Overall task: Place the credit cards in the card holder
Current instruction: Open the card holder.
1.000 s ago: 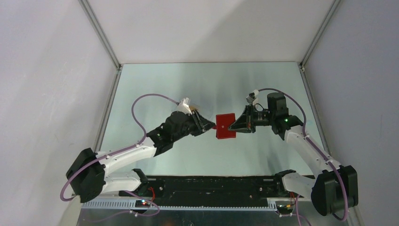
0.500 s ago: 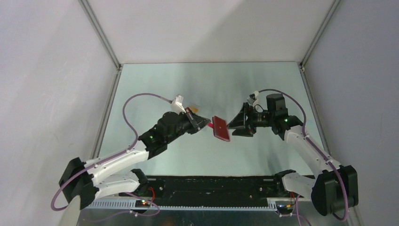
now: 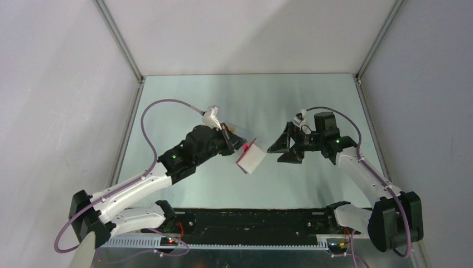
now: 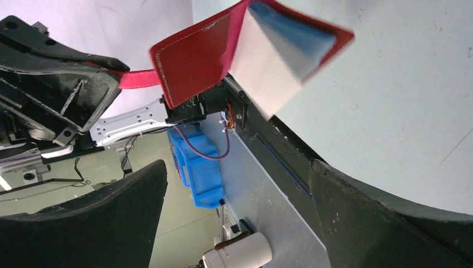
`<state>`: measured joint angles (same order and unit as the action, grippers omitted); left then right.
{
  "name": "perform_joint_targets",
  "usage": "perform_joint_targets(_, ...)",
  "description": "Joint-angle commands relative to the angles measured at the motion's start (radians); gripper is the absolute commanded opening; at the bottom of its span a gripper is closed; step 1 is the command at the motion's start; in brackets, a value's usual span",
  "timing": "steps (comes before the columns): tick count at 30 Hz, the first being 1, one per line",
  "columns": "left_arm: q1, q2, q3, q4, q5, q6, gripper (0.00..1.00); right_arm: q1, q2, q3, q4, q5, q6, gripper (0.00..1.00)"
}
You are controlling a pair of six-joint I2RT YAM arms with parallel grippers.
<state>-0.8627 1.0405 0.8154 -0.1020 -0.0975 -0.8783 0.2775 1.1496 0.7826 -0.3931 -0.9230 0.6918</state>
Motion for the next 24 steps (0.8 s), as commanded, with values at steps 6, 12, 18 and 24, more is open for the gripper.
perform_joint_targets(6,-0.020,0.000,0.106,-0.018,0.044,0.026,0.00,-0.024,0.014,0.014,-0.042,0.020,-0.089,0.99)
perform_joint_targets(12,-0.020,-0.008,0.130,0.000,0.036,-0.035,0.00,-0.084,-0.009,-0.004,-0.044,-0.009,-0.095,0.99)
perform_joint_targets(18,-0.019,-0.034,0.134,0.033,0.022,-0.082,0.00,-0.157,-0.059,-0.123,0.123,-0.118,0.015,0.99)
perform_joint_targets(24,-0.018,-0.071,0.129,0.086,-0.001,-0.138,0.00,-0.184,-0.084,-0.163,0.162,-0.140,0.022,0.99)
